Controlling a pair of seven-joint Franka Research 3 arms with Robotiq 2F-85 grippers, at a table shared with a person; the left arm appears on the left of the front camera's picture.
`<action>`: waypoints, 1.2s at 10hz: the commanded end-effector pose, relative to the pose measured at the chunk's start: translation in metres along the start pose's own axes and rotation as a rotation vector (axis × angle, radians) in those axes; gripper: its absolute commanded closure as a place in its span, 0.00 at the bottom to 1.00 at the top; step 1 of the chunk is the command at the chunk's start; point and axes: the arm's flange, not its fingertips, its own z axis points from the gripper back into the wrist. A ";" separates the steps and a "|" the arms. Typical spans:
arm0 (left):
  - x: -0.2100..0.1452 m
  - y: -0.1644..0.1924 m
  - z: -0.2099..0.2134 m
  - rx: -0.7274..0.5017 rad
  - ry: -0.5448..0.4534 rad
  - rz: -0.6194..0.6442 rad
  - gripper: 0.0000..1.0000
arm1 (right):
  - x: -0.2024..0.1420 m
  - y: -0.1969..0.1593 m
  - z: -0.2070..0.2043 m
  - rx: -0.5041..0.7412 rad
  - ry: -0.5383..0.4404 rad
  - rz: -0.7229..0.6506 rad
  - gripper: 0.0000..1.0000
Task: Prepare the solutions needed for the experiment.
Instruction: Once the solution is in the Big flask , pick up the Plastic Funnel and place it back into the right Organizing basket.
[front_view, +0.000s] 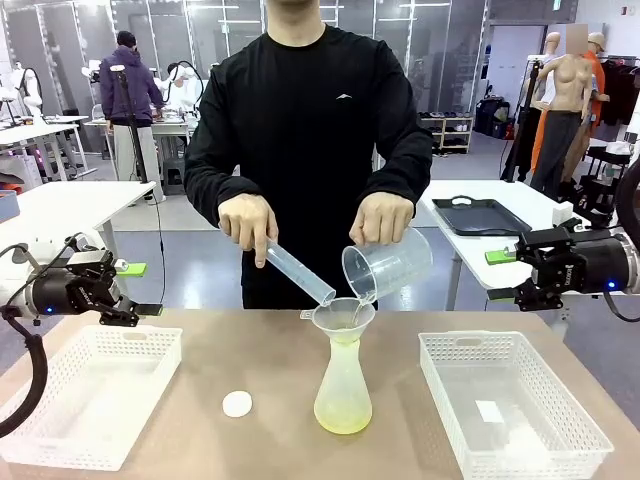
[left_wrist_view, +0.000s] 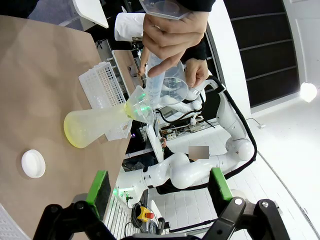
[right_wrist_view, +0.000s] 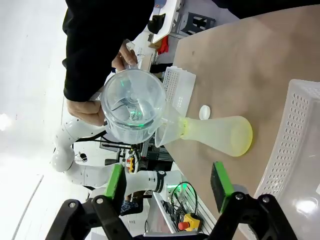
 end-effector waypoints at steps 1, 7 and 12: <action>-0.001 -0.003 0.000 -0.004 -0.005 -0.002 0.00 | -0.001 0.002 0.000 0.001 0.007 -0.002 0.14; -0.001 -0.003 0.000 -0.004 -0.005 -0.002 0.00 | -0.001 0.002 0.000 0.001 0.007 -0.002 0.14; -0.001 -0.003 0.000 -0.004 -0.005 -0.002 0.00 | -0.001 0.002 0.000 0.001 0.007 -0.002 0.14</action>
